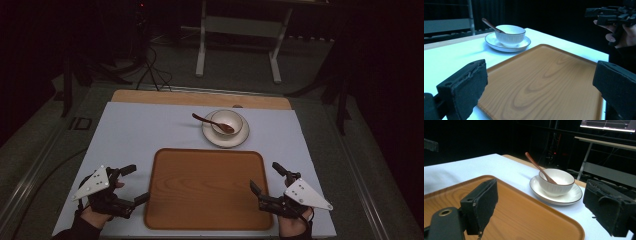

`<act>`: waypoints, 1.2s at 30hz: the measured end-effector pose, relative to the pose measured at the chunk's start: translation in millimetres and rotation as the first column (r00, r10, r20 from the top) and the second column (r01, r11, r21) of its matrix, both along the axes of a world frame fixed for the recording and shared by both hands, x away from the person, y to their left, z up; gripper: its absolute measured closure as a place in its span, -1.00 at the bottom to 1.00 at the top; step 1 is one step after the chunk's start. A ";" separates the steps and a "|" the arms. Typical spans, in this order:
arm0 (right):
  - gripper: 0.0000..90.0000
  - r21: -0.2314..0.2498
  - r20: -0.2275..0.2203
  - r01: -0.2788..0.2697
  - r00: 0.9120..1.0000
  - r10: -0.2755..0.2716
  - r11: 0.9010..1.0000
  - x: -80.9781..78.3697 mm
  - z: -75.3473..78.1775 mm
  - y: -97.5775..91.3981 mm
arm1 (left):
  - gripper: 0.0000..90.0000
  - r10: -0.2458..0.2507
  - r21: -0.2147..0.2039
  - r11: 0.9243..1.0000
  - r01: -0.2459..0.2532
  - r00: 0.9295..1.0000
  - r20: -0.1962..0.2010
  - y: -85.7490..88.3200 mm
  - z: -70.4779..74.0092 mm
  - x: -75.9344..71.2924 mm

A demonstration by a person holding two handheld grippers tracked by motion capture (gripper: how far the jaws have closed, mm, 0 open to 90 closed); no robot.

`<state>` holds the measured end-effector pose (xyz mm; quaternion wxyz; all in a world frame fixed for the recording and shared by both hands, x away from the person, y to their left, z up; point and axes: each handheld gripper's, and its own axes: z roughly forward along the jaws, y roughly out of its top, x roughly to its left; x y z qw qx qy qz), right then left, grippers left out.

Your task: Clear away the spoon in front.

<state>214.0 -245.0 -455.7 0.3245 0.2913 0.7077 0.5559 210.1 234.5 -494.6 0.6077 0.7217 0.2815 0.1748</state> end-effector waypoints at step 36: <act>-0.74 -0.022 0.044 -0.036 0.998 0.037 0.999 -5.7 13.1 4.9 | -0.99 -0.200 -0.034 0.979 0.199 0.979 -0.031 -58.5 68.7 35.2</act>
